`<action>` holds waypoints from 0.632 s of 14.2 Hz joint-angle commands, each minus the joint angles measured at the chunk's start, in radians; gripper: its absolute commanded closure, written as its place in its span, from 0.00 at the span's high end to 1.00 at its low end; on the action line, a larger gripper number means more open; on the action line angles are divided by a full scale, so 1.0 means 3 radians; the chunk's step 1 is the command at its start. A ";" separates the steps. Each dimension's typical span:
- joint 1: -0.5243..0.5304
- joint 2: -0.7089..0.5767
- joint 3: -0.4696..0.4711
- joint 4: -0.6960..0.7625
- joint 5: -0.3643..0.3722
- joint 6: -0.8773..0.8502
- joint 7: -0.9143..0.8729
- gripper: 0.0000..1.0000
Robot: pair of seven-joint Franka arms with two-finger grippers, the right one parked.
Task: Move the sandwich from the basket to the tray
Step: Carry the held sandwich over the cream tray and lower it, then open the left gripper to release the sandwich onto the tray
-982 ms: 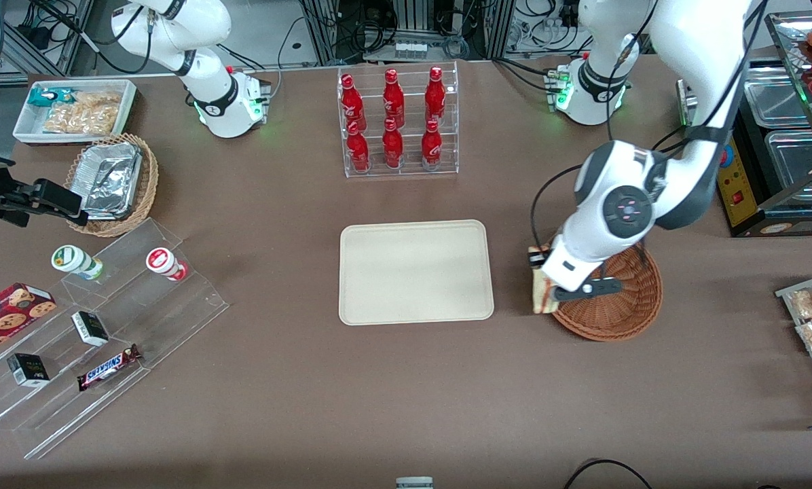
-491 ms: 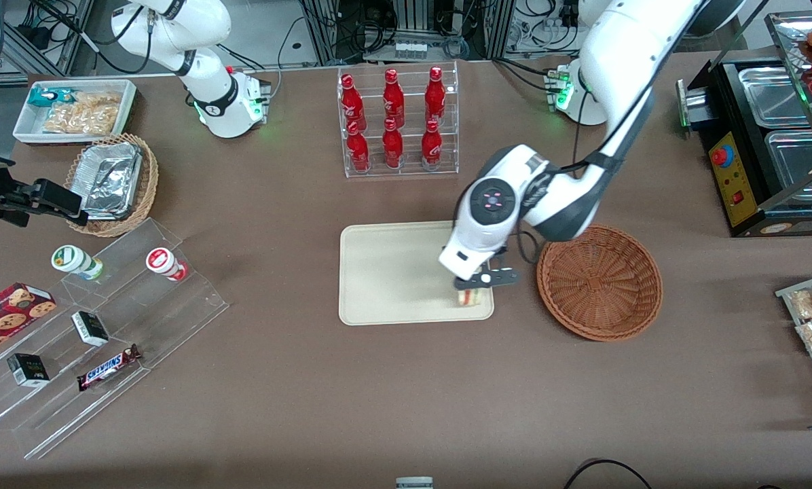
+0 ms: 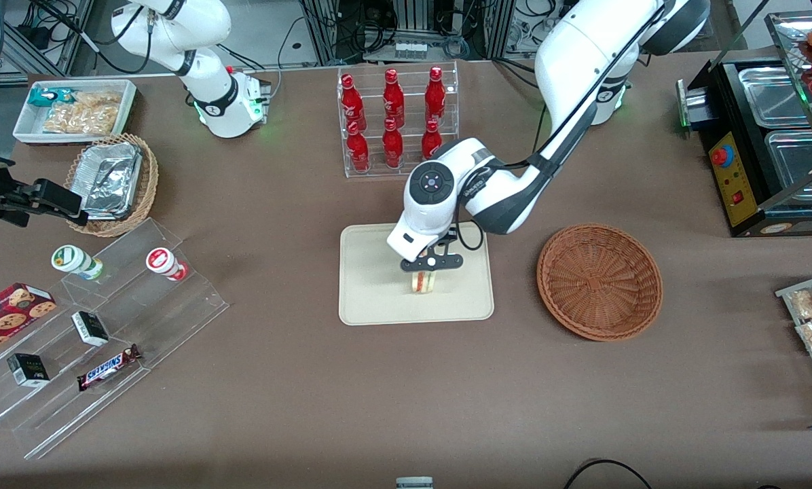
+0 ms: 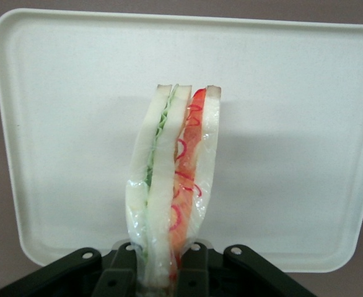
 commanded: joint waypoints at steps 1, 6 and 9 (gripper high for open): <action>-0.0066 0.0175 0.0020 0.0100 0.0293 0.0084 -0.0321 0.07; -0.0123 0.0273 0.0020 0.0100 0.0519 0.0104 -0.0710 0.07; -0.0128 0.0309 0.0014 0.0100 0.0519 0.0222 -0.0731 0.08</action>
